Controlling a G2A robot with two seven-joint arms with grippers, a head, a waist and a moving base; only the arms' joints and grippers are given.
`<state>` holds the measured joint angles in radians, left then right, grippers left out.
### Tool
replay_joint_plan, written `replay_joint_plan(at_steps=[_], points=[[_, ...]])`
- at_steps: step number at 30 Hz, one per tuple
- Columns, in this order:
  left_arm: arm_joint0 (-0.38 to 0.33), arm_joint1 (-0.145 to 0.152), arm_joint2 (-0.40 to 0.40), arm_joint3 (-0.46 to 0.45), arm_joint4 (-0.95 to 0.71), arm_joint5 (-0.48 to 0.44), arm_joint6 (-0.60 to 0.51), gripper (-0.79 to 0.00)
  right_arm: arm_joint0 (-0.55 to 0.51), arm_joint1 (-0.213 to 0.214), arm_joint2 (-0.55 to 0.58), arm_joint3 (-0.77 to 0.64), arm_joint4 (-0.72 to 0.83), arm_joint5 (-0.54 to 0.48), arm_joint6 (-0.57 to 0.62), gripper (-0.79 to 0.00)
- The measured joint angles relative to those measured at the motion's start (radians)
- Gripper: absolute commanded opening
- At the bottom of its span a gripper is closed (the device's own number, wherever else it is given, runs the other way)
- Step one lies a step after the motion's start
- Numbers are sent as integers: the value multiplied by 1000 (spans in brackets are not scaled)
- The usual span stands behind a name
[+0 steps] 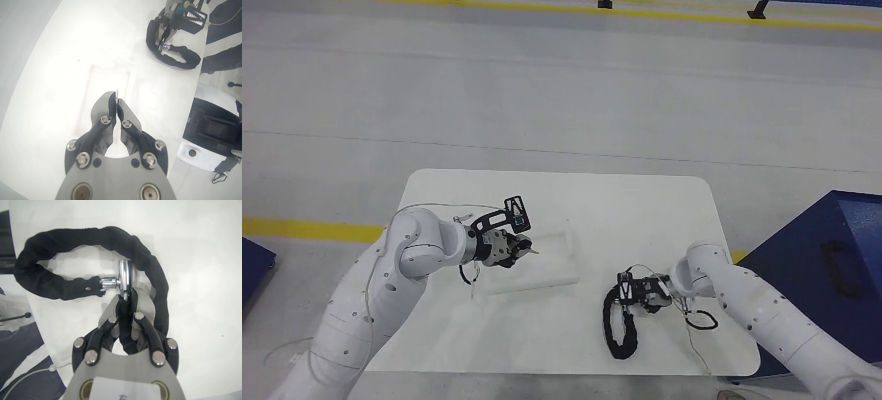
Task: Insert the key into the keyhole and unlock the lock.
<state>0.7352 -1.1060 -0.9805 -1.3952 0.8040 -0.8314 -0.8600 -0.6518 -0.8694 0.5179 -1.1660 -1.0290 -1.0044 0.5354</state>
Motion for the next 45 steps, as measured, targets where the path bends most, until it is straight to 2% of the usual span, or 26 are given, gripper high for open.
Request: replay_joint_plan(at_steps=[5,8,12,15,17,21,45], points=[[0,0,0,0,0,0,0,-785,13,9,-30,90,268,-8,37,-785],[0,0,0,0,0,0,0,-785,41,18,-84,134,517,-8,117,-785],[0,0,0,0,0,0,0,-785,73,34,-153,125,899,-8,277,-785],[0,0,0,0,0,0,0,-785,73,35,-151,125,1055,-8,274,-785],[0,0,0,0,0,0,0,-785,72,34,-151,125,1046,-8,272,-785],[0,0,0,0,0,0,0,-785,72,34,-151,125,914,-8,273,-785],[0,0,0,0,0,0,0,-785,71,34,-150,123,913,-7,271,-785]])
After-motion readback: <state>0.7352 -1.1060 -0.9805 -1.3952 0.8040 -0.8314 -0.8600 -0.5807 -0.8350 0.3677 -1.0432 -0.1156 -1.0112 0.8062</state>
